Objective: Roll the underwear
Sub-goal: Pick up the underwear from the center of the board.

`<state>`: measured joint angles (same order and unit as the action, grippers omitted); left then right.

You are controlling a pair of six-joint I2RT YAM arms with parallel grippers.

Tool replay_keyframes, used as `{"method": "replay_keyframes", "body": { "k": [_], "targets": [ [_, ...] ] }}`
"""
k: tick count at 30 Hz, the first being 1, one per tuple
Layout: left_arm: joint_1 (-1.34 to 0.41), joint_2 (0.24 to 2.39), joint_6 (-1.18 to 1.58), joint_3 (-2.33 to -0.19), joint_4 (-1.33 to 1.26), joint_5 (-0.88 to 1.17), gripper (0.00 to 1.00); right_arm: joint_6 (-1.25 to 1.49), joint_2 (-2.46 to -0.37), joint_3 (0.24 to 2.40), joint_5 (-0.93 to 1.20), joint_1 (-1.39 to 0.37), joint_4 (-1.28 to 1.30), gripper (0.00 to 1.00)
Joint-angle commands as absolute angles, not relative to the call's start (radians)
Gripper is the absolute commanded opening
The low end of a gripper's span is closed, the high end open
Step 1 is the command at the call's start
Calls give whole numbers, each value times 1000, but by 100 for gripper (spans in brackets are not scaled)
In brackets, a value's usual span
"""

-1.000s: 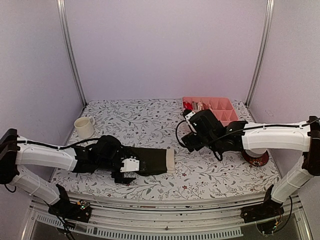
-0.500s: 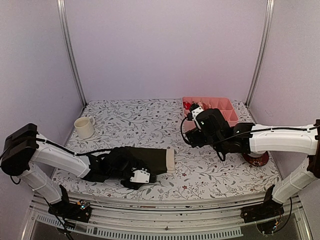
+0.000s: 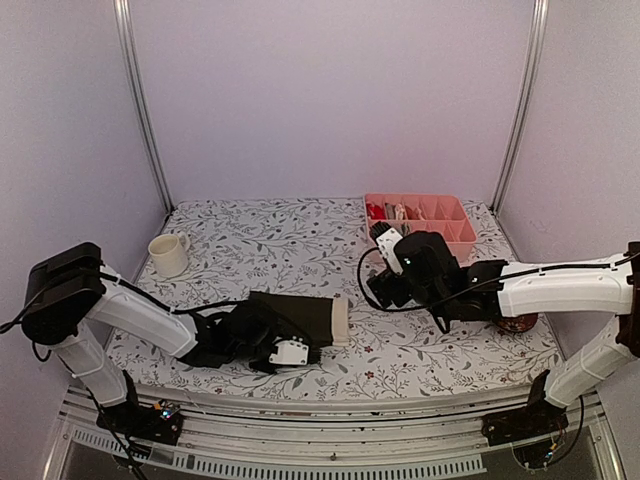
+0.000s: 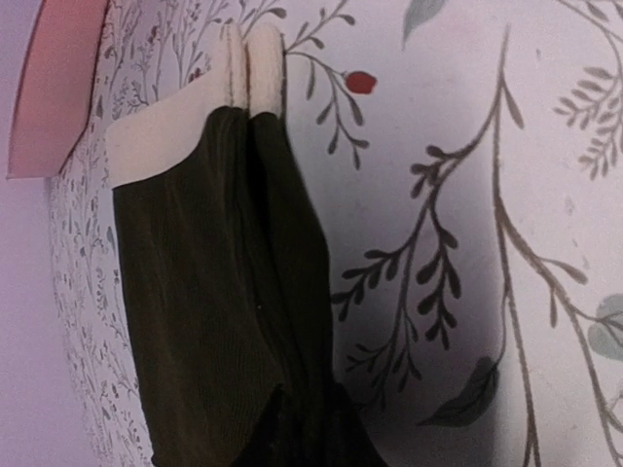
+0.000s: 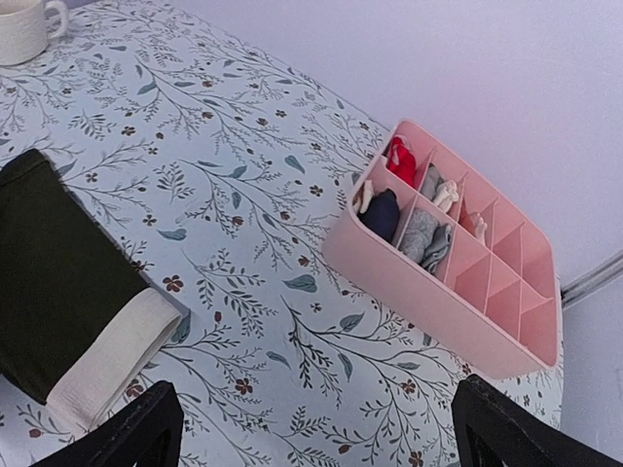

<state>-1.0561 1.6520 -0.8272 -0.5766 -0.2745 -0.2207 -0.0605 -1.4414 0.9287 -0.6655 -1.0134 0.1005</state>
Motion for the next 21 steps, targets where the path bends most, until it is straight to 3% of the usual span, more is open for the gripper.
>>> {"method": "replay_keyframes", "body": {
  "k": [1, 4, 14, 21],
  "targets": [
    [-1050, 1629, -816, -562, -143, -165, 10, -250, -1397, 838, -518, -1067, -97, 99],
    [-1022, 1566, -815, -570, -102, -93, 0, -309, -1410, 810, -384, -1070, -144, 99],
    [-902, 1481, -838, -623, 34, 107, 0, -620, -1456, 643, -142, -1175, -355, 99],
    [-855, 1451, -841, -655, 82, 182, 0, -705, -1559, 644, -167, -1250, -374, 99]
  ]
}}
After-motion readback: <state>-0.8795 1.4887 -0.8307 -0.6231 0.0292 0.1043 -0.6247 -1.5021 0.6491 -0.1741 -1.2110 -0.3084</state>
